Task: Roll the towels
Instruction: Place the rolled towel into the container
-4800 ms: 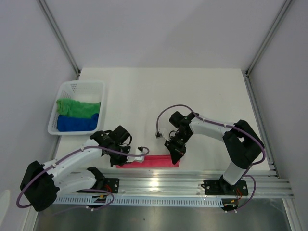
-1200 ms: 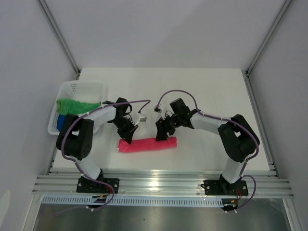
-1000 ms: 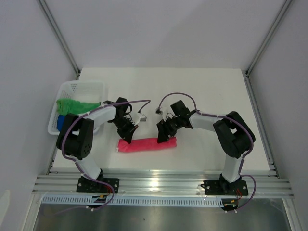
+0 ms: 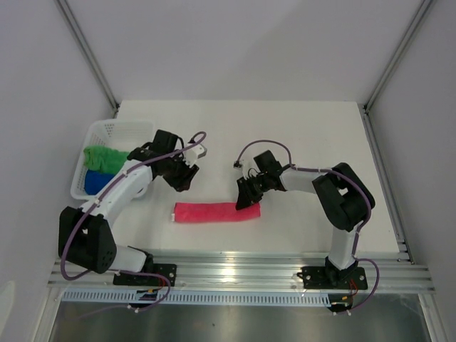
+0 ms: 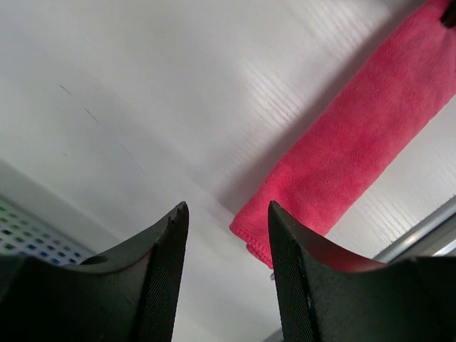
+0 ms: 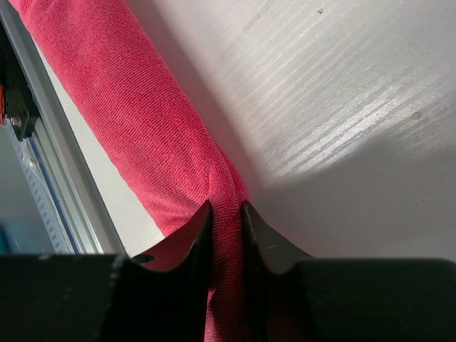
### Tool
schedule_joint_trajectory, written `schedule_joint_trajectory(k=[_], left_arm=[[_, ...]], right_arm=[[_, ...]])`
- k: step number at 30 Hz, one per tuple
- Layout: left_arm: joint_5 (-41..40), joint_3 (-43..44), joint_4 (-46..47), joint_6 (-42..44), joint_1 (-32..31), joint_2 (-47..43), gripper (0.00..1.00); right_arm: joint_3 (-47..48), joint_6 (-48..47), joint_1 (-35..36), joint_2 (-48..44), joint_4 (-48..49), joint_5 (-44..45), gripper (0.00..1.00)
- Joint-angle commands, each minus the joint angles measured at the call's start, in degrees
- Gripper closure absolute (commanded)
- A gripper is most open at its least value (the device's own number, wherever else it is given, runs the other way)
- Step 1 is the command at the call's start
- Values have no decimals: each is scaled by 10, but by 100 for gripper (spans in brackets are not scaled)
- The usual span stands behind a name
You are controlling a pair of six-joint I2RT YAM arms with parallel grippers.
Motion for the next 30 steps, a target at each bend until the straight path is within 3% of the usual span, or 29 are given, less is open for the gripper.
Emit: schedule_joint_trajectory(k=[1, 4, 10, 19, 25, 30], left_arm=[[2, -48, -21, -55, 15, 18, 48], [18, -63, -10, -86, 38, 53, 44], [5, -79, 4, -122, 44, 83, 47], [20, -56, -46, -150, 45, 68, 47], [35, -95, -46, -177, 73, -7, 43], [50, -60, -71, -196, 77, 21, 43]], right_arm=[[-3, 10, 1, 2, -7, 67, 75], [-3, 14, 2, -6, -11, 91, 71], [-6, 20, 22, -23, -10, 152, 67], [-30, 62, 38, -63, 35, 215, 63], [-40, 70, 45, -64, 36, 234, 63], [-48, 81, 51, -64, 47, 250, 62]])
